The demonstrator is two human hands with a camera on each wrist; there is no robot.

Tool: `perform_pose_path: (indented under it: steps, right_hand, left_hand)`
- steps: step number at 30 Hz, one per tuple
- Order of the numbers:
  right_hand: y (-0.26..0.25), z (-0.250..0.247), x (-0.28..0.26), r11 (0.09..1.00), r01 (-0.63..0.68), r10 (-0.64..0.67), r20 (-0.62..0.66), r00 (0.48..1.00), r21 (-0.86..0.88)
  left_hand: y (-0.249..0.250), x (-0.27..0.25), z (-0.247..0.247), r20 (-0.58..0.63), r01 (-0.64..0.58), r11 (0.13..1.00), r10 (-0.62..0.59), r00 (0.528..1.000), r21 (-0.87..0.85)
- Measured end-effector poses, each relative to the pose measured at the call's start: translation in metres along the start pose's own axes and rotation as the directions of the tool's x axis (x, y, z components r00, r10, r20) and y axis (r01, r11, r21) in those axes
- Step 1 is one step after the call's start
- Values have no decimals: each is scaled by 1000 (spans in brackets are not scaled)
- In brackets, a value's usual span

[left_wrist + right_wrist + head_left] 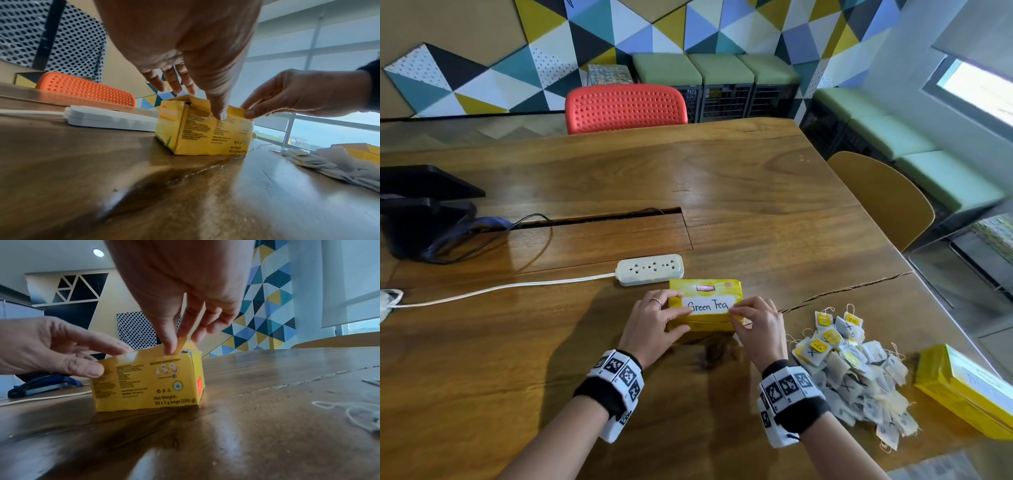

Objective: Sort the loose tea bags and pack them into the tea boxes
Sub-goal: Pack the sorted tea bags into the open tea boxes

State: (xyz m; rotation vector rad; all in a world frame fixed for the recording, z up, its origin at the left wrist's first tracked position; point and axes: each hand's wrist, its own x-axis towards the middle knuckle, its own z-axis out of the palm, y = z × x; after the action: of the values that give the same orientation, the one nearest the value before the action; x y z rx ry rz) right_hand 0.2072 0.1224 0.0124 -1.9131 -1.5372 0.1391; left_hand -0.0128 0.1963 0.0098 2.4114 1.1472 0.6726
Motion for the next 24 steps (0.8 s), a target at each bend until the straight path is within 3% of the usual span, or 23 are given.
perform_pose_path:
  steps: [3, 9, 14, 17, 20, 24]
  right_hand:
    - [0, 1, 3, 1000, 20, -19, -23, 1000, 18]
    - [5, -1, 7, 991, -47, 46, 13, 999, 122]
    - [7, -6, 10, 981, -80, 74, 43, 996, 175]
    - [6, -1, 2, 996, 29, -33, 46, 998, 79]
    - [2, 0, -7, 988, 84, -81, 25, 996, -130]
    - [-5, 0, -4, 969, 121, -106, 79, 991, -217]
  left_hand:
    - [5, 4, 5, 80, -52, 997, 48, 996, 56]
    - [10, 12, 13, 123, 26, 988, -8, 992, -150]
    - [7, 14, 13, 103, 5, 990, 9, 995, -142]
    - [6, 14, 14, 69, -67, 996, 70, 995, -53]
    - [10, 10, 20, 72, -182, 977, 174, 982, 115]
    - [15, 11, 23, -19, -195, 972, 199, 980, 133]
